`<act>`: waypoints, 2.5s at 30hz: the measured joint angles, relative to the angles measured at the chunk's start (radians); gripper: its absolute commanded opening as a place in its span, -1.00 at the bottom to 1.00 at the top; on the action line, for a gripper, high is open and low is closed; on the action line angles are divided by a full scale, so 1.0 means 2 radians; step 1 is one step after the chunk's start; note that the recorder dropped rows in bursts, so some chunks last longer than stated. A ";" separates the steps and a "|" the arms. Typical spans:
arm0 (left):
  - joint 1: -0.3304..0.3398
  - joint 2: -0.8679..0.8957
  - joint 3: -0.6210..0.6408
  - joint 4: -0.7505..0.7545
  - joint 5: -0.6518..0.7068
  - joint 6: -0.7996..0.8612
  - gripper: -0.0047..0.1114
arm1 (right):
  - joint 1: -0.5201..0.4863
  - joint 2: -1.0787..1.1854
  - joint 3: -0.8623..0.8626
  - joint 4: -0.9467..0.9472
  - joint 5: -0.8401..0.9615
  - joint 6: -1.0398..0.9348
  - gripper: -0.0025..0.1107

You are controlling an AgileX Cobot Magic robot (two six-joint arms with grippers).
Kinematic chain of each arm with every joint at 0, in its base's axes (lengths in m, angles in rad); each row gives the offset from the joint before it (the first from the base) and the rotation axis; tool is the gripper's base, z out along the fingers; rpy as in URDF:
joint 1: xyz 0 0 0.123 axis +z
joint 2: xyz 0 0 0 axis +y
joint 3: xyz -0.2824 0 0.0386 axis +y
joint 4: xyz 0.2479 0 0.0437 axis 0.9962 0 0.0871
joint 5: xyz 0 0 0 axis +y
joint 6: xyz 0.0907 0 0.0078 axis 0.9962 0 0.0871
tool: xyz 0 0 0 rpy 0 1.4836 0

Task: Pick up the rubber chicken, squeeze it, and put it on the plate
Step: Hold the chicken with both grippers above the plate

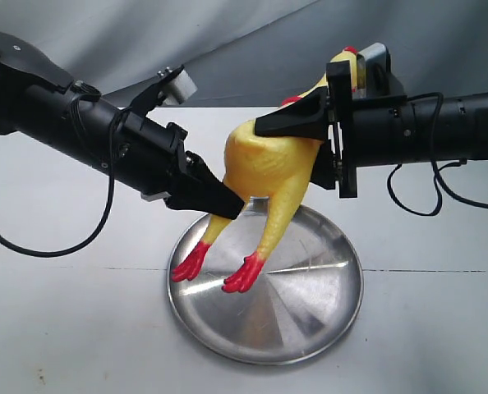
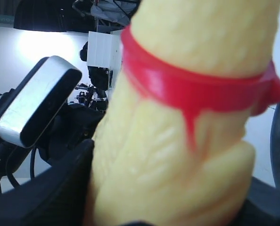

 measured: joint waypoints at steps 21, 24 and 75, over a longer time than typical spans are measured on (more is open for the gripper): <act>-0.002 0.002 -0.001 0.007 0.003 -0.003 -0.92 | 0.000 0.000 0.000 -0.020 -0.028 0.041 0.90; -0.002 0.002 -0.001 0.007 0.003 -0.004 -0.92 | 0.000 0.000 0.000 -0.024 -0.033 0.051 0.90; -0.002 0.002 -0.002 0.024 0.002 -0.018 -0.92 | 0.000 0.000 0.000 0.030 -0.063 0.060 0.90</act>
